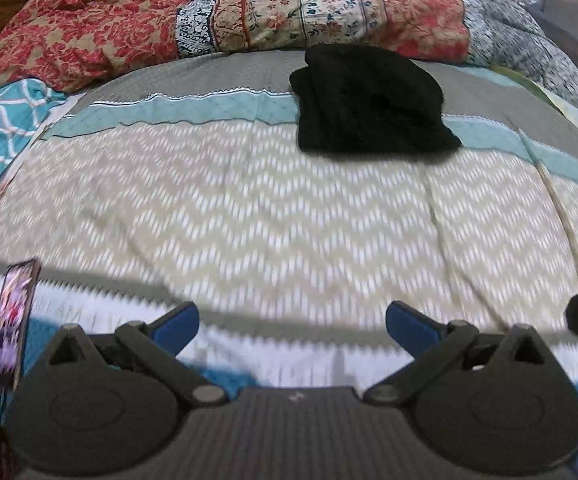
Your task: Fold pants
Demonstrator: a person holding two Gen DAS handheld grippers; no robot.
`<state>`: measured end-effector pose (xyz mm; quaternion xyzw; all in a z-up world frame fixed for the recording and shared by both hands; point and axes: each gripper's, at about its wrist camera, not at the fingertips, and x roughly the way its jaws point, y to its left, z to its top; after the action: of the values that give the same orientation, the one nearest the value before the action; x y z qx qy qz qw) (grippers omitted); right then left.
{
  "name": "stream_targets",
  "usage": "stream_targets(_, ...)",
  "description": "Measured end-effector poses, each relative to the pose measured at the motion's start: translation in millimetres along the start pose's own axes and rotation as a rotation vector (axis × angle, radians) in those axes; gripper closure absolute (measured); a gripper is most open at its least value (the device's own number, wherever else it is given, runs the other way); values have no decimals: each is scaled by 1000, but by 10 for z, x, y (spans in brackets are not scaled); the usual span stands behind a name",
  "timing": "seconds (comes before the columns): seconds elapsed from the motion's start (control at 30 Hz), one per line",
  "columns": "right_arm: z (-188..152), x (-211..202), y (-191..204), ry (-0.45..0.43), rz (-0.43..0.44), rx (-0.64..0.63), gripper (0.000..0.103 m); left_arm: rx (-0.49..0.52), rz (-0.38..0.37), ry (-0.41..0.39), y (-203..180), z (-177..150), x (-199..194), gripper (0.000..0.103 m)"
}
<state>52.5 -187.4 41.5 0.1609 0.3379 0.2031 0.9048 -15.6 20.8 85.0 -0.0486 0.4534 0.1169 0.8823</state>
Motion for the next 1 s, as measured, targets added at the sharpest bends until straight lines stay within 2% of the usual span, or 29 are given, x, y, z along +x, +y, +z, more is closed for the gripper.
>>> stream_targets(0.4, -416, -531, 223, -14, -26, 7, 7, 12, 27, -42, 48, -520, -614, 0)
stream_targets(0.67, -585, -747, 346, -43, -14, -27, 3, 16, 25, -44, 53, -730, -758, 0)
stream_targets(0.8, -635, -766, 350, -29, -13, -25, 3, 24, 55, -63, 32, -780, -805, 0)
stream_targets(1.0, -671, -738, 350, -16, -11, -15, 3, 58, 138, -80, -16, -803, -787, 0)
